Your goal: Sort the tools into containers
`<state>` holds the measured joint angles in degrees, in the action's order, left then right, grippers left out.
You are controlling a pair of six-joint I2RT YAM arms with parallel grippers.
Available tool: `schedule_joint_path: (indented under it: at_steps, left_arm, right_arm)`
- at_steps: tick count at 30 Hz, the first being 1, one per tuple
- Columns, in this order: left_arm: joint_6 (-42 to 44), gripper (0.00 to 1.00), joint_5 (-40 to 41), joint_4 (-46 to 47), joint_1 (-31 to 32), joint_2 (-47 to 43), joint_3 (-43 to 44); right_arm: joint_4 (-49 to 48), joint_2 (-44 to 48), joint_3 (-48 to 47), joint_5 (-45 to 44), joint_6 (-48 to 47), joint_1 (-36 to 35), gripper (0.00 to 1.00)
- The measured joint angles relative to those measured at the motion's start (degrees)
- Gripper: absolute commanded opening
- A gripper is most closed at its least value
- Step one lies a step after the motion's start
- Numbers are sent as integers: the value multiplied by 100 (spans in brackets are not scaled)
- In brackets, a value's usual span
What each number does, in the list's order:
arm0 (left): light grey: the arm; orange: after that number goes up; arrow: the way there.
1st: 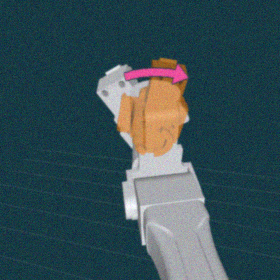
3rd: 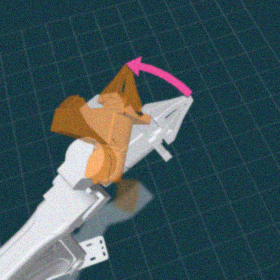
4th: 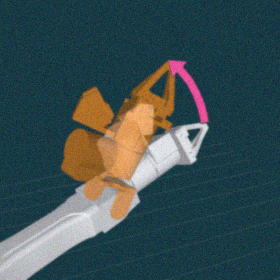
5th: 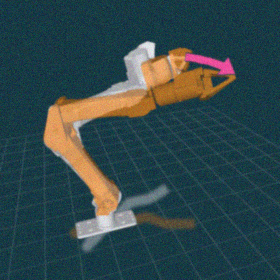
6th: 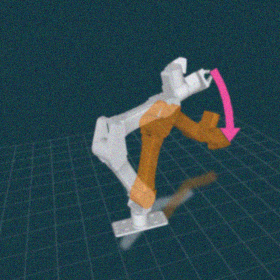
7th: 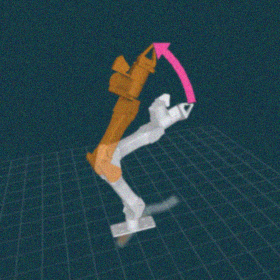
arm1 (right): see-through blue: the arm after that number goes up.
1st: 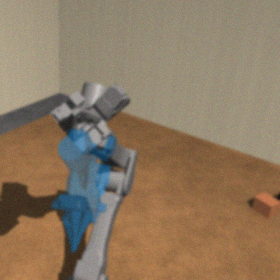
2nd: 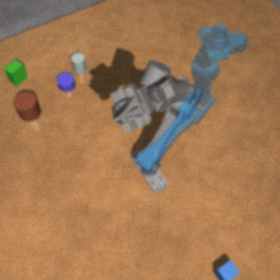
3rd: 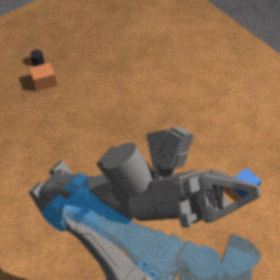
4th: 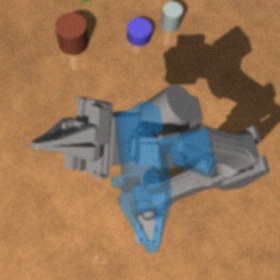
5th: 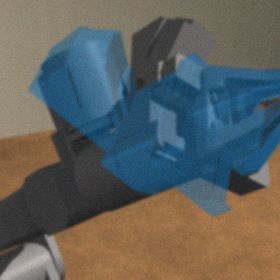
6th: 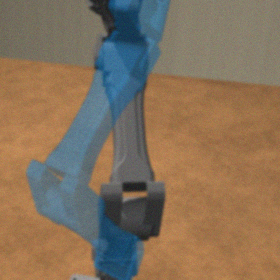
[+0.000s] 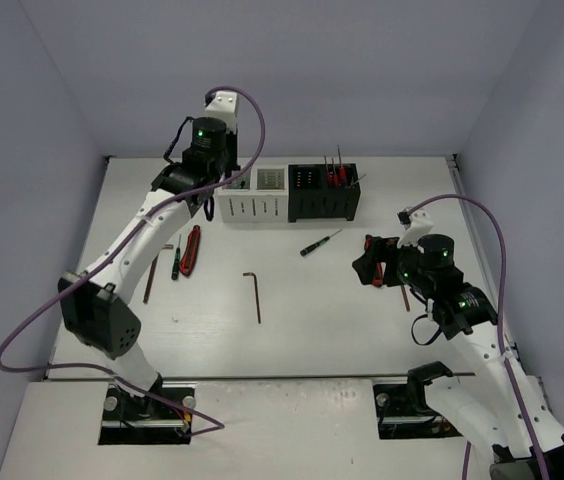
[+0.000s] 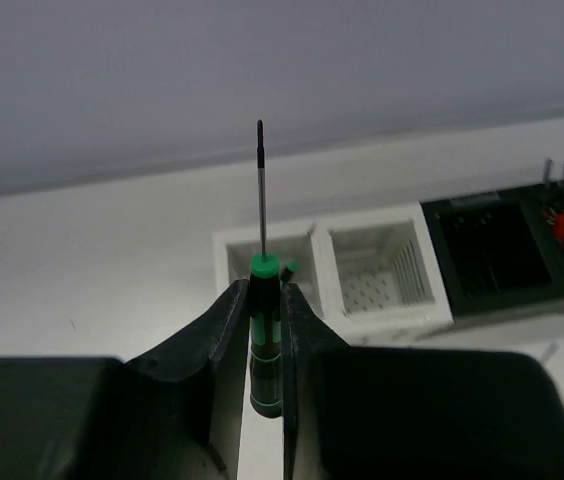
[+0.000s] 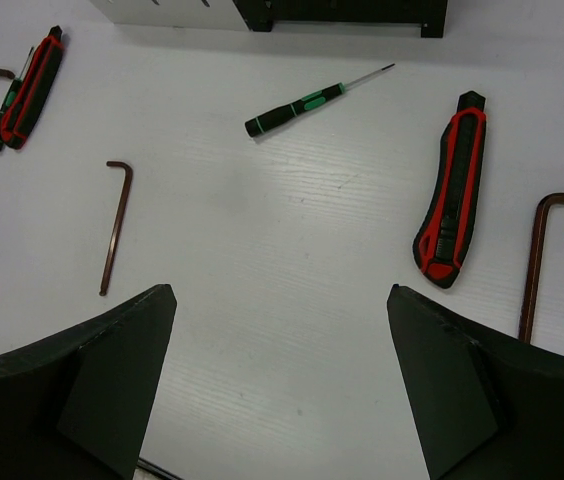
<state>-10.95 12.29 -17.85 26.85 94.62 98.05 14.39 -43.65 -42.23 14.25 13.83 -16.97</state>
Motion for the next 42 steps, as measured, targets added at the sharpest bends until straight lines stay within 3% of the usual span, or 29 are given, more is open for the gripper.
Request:
schedule_joint_path:
  at_steps: [5,11,19,27,34,42]
  left_arm:
    - [903,0,-286,1131,-375,978,306]
    - [1435,0,-632,1681,-478,1988,863]
    - [1498,0,-894,1855,-632,2247,851]
    - [1477,6,-1082,1653,-689,2224,676]
    - [1362,25,-1275,1562,-689,2211,464]
    - [1330,36,-1371,1212,-689,2143,438]
  right_arm:
    - [-4,-41,-56,-27,-7,0,85]
    - [0,-47,-76,-31,25,0,85]
    - [0,-45,-108,-62,111,0,85]
    - [0,-51,-108,-127,132,0,86]
    - [0,-49,-108,-141,174,0,86]
    - [0,-35,-108,-138,256,0,86]
